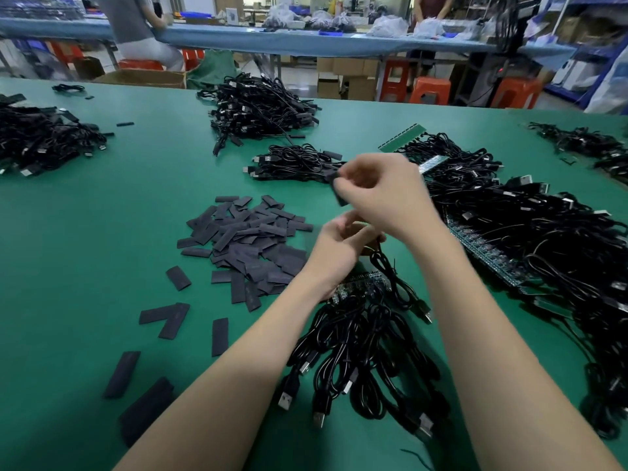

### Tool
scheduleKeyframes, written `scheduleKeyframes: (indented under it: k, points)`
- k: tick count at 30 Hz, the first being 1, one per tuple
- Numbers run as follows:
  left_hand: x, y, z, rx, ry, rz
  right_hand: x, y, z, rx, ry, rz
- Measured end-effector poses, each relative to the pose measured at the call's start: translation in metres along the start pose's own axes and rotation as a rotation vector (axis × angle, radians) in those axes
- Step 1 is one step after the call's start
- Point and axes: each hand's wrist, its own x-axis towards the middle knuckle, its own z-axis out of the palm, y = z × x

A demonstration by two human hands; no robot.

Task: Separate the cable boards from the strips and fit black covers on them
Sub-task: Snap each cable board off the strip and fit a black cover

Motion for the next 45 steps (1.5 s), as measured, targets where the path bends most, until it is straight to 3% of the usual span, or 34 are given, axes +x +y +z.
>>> scheduleKeyframes:
  k: [3,9,21,39,45]
  points:
    - [0.006,-0.006,-0.004,-0.011,-0.055,0.062,-0.005,0.035,-0.024,0.188,0.123,0.180]
    - [0.001,-0.003,-0.005,-0.030,-0.101,0.051,-0.016,0.073,-0.026,0.532,0.166,0.418]
    - [-0.006,0.007,-0.007,-0.098,-0.140,0.031,-0.027,0.078,-0.014,1.099,0.086,0.387]
    - [-0.008,0.008,-0.010,-0.133,-0.174,-0.004,-0.027,0.078,-0.015,1.175,-0.057,0.386]
    - [-0.008,0.010,-0.011,-0.167,-0.211,-0.009,-0.025,0.075,-0.013,1.233,0.039,0.394]
